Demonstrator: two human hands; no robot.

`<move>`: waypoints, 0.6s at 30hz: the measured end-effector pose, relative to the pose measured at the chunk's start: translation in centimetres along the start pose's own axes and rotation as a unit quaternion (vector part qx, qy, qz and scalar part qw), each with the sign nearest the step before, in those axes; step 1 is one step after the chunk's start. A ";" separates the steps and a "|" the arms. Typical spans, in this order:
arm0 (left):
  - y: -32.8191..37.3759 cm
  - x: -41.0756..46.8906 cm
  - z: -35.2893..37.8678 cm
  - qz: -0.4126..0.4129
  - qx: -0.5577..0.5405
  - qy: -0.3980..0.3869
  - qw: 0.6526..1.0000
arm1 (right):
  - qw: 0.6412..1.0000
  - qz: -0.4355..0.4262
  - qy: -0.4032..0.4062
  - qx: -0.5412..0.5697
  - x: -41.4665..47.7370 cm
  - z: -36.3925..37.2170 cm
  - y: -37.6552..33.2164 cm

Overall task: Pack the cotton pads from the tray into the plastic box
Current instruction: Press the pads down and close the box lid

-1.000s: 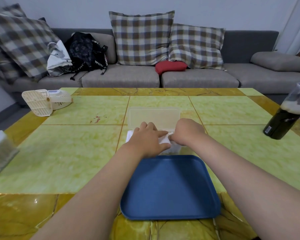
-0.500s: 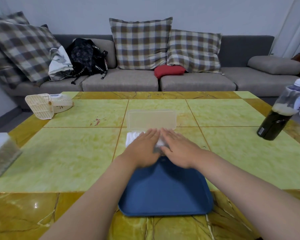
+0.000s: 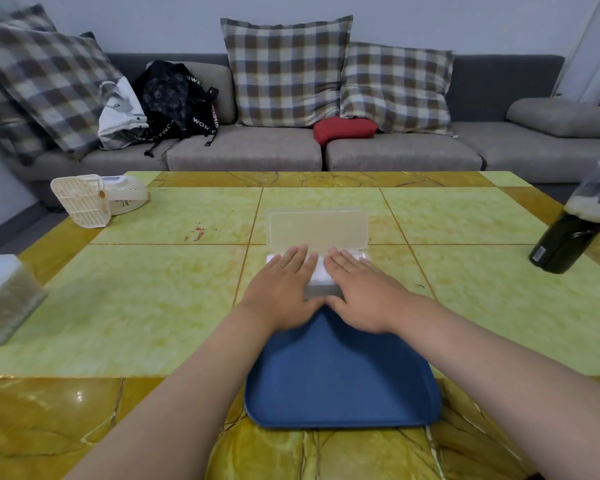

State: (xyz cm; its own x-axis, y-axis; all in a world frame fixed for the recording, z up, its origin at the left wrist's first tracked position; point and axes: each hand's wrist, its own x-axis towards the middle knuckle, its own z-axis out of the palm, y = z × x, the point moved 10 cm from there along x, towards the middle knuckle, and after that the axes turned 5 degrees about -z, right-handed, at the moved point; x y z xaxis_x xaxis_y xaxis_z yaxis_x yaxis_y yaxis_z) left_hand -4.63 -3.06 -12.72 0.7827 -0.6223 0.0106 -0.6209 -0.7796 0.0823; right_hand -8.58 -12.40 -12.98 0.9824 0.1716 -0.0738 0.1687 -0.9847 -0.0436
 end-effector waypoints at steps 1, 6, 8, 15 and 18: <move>0.0 0.0 0.0 -0.001 0.001 -0.009 1.000 | 1.000 0.003 -0.005 -0.005 0.1 0.1 -0.1; -1.2 0.1 -1.7 -0.023 -0.216 0.017 0.976 | 0.995 -0.014 0.058 0.085 -0.4 -2.3 -0.3; -3.8 -0.2 -4.4 -0.070 -0.342 0.140 0.927 | 0.979 -0.006 0.170 0.116 -0.8 -5.3 1.0; -8.5 0.1 -3.4 -0.250 -0.598 0.109 0.754 | 0.811 0.211 0.198 0.508 0.1 -4.6 8.9; -8.4 0.8 -2.8 -0.241 -0.640 0.072 0.727 | 0.778 0.192 0.187 0.569 0.4 -4.1 9.0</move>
State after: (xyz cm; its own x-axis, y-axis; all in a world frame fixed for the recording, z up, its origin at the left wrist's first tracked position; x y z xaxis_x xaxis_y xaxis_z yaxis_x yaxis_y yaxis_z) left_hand 1.38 3.16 -10.66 0.9494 -0.2140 -0.2298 0.2021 -0.1436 0.9688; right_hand -6.35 -21.30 -9.28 0.9334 -0.3586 -0.0128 -0.1136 -0.2613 -0.9585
